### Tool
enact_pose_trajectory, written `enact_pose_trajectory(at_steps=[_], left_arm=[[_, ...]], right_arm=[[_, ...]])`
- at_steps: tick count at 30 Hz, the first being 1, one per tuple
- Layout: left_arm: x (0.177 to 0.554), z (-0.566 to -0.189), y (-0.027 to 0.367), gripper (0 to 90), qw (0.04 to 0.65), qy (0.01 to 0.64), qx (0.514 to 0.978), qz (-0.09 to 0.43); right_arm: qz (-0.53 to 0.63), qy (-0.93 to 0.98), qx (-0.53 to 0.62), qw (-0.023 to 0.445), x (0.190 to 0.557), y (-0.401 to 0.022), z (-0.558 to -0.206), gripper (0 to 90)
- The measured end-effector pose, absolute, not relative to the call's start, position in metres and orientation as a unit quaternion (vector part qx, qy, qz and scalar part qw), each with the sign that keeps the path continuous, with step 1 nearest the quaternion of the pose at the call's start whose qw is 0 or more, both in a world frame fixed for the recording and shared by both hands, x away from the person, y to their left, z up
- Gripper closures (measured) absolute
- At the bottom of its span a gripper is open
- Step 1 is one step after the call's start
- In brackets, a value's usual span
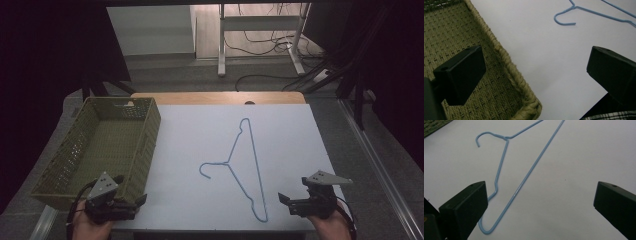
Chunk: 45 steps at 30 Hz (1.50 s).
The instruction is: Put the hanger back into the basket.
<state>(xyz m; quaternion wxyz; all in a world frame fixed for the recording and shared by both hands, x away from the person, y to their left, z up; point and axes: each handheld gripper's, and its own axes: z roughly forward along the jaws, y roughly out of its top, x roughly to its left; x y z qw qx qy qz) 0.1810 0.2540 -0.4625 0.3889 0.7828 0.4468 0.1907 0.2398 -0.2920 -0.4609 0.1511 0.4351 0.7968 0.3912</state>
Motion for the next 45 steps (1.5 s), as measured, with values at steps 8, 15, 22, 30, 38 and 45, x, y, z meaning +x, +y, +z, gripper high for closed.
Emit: enact_pose_trajectory(at_steps=[8, 15, 22, 30, 38, 45], left_arm=[[0.182, -0.463, 0.254, 3.0, 0.392, 0.444, 0.784, 0.186], [0.183, -0.464, 0.254, 2.8, 0.391, 0.446, 0.783, 0.186], [0.182, -0.464, 0.254, 2.4, 0.389, 0.446, 0.784, 0.186], [0.181, -0.464, 0.254, 2.3, 0.392, 0.447, 0.783, 0.183], [0.181, -0.464, 0.253, 2.3, 0.39, 0.448, 0.783, 0.183], [0.182, -0.464, 0.253, 2.3, 0.387, 0.449, 0.784, 0.184]], right_arm=[[0.389, 0.796, 0.437, 0.155, 0.239, -0.29, -0.462, 0.0], [0.393, 0.793, 0.441, 0.152, 0.239, -0.29, -0.462, 0.0], [0.384, 0.799, 0.436, 0.156, 0.239, -0.286, -0.463, 0.0], [0.36, 0.814, 0.43, 0.15, 0.242, -0.274, -0.461, 0.0], [0.332, 0.836, 0.415, 0.134, 0.247, -0.262, -0.454, 0.0], [0.315, 0.843, 0.421, 0.109, 0.255, -0.252, -0.451, 0.0]])
